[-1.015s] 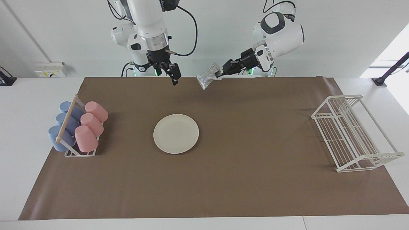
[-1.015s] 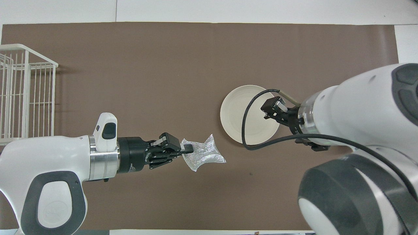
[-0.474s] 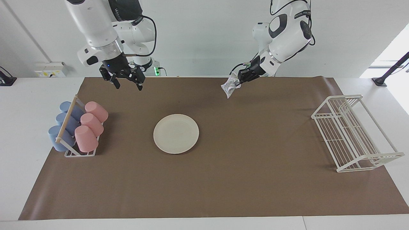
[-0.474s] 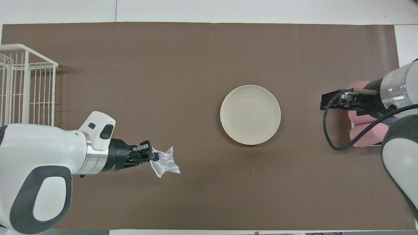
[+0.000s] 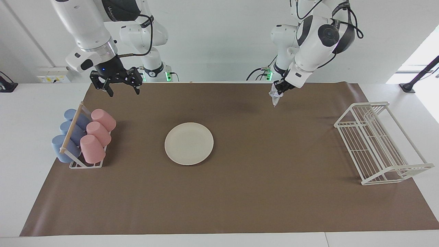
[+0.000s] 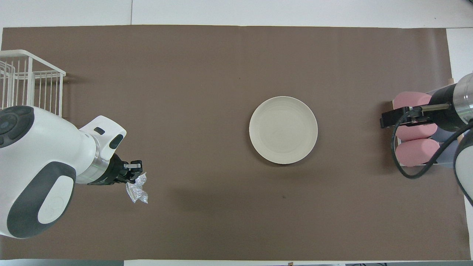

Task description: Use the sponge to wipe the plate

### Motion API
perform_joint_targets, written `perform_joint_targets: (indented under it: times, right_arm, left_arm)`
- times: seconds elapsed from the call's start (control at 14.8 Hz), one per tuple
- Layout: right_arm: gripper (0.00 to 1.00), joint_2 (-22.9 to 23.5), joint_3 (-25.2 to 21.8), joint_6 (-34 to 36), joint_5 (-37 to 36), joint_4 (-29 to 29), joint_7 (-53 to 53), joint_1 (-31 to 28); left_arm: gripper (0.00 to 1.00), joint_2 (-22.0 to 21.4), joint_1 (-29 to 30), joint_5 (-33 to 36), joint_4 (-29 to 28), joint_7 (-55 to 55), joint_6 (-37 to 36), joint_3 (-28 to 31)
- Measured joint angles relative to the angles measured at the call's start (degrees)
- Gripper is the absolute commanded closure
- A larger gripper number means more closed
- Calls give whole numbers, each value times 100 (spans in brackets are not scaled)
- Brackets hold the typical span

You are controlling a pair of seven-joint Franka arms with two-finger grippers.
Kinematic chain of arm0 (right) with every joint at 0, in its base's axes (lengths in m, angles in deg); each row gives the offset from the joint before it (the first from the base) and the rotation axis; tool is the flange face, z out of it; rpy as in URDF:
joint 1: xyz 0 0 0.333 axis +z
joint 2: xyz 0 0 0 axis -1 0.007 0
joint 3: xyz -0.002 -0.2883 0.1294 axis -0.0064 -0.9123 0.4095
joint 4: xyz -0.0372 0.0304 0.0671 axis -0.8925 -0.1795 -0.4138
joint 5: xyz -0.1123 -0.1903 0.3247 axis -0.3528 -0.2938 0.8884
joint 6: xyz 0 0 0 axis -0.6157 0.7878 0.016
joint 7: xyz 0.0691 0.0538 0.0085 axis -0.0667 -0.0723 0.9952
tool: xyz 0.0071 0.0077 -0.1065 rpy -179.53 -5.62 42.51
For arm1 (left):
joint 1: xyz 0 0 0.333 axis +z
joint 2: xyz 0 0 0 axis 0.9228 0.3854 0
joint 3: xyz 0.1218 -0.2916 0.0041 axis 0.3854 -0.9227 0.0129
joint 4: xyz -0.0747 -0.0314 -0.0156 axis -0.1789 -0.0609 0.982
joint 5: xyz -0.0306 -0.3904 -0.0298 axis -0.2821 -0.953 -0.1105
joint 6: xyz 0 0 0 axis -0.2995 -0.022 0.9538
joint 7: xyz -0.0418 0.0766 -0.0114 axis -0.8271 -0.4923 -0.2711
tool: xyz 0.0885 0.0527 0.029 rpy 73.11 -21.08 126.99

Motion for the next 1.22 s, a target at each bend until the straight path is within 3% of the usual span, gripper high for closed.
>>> perform_joint_targets:
  times: [0.2, 0.47, 0.81, 1.22]
  right_arm:
    - [0, 191, -25, 269, -160, -320, 525, -116]
    - [0, 250, -36, 284, -191, -321, 616, -59]
    - [0, 252, -649, 307, -195, -320, 616, 198]
    - [0, 262, -897, 317, -195, -317, 610, 204]
  left_arm:
    - [100, 564, -34, 930, 626, 0, -696, -81]
    - [100, 1255, -268, 2181, 1240, 16, -1451, -104]
    - [100, 1483, -343, 3660, 1317, 35, -1869, -113]
    - [100, 2030, -341, 5341, 1334, 35, -2065, -100]
